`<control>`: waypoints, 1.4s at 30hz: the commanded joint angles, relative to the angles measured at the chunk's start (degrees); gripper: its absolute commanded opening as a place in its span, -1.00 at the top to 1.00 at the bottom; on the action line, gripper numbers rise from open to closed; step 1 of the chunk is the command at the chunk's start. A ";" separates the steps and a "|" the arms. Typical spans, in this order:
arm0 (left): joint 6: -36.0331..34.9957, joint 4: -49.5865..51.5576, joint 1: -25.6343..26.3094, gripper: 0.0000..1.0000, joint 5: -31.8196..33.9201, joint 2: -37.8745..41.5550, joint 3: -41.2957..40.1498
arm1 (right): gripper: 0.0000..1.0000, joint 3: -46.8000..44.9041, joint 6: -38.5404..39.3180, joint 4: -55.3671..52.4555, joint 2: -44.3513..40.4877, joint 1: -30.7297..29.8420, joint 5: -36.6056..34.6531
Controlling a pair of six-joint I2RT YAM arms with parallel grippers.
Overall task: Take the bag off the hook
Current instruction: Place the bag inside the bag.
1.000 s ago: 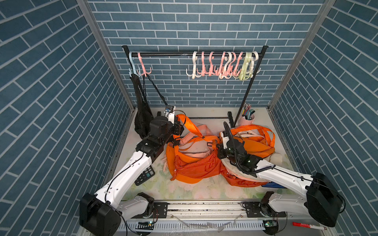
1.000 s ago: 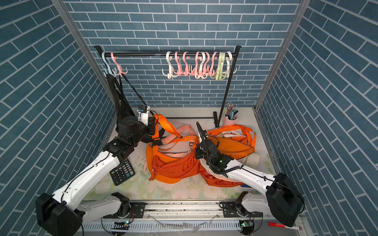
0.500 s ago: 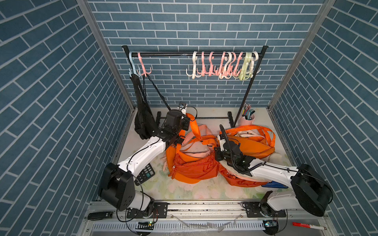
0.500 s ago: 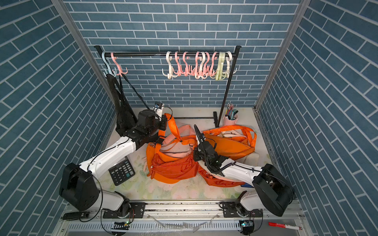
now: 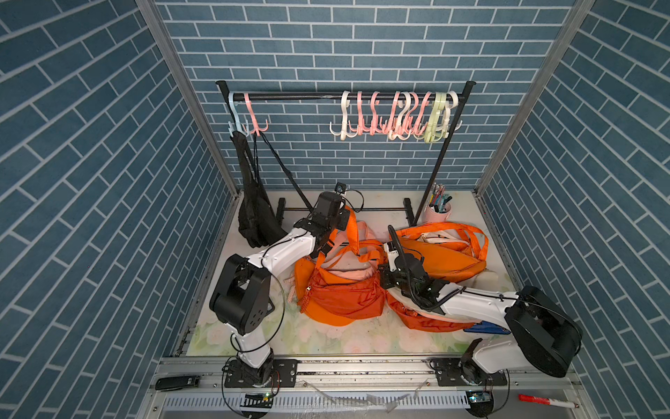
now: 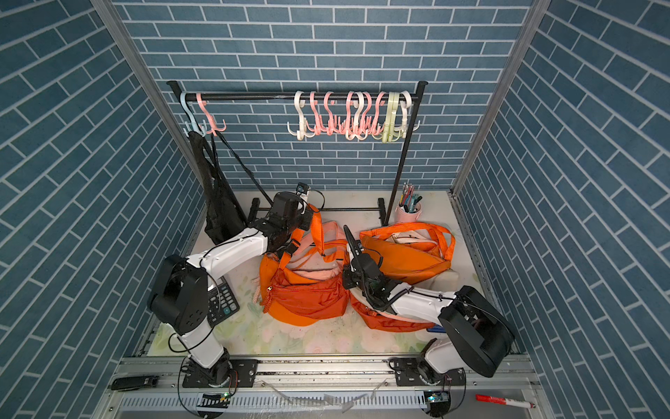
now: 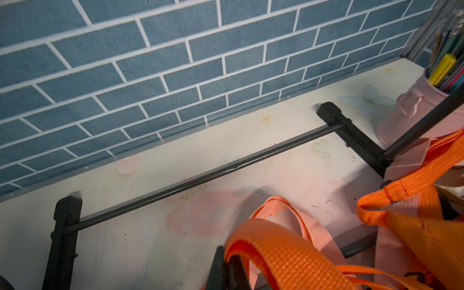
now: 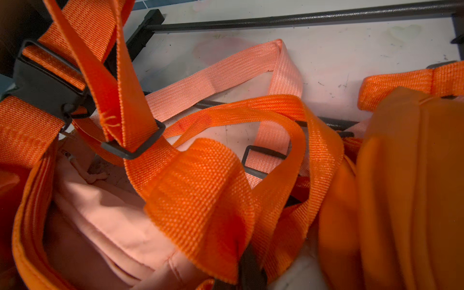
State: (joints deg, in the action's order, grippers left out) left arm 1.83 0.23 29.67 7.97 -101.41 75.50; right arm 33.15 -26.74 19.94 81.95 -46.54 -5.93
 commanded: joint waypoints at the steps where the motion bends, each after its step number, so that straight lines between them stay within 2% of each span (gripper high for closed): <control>1: 0.01 1.47 0.31 1.00 2.25 -2.27 3.07 | 0.56 0.09 -0.08 -1.74 1.75 0.18 -0.48; 6: 1.52 3.83 0.22 0.96 4.07 -5.71 6.32 | 0.19 1.43 0.81 -2.72 3.01 0.23 -0.57; 10: 2.04 5.65 0.30 0.81 4.57 -8.37 8.92 | 0.02 1.55 0.81 -2.79 3.56 0.23 -0.57; 15: 2.44 6.76 0.21 0.46 5.04 -10.92 11.13 | -0.08 1.88 1.15 -3.22 3.82 0.24 -0.70; 19: 2.48 7.83 0.26 0.09 4.81 -12.15 12.32 | -0.13 2.35 1.42 -4.49 3.18 0.29 -1.00; 21: 2.54 7.31 0.26 -0.01 5.04 -11.74 11.72 | -0.15 2.44 1.43 -4.79 2.62 0.35 -1.07; 27: 2.49 4.54 0.31 -0.18 4.54 -8.83 9.44 | -0.26 3.81 1.79 -6.74 1.69 0.31 -1.16; 37: 2.80 0.06 0.25 -0.50 4.66 1.73 3.62 | -0.41 6.91 3.79 -11.01 -2.47 0.31 -1.33; 42: 3.10 -1.28 0.35 -0.54 4.47 7.81 1.13 | -0.45 8.35 5.18 -13.61 -5.26 0.26 -1.68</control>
State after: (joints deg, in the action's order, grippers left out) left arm 4.38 0.71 29.76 12.43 -96.23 78.13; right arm 39.72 -23.62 9.02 78.96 -46.44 -6.44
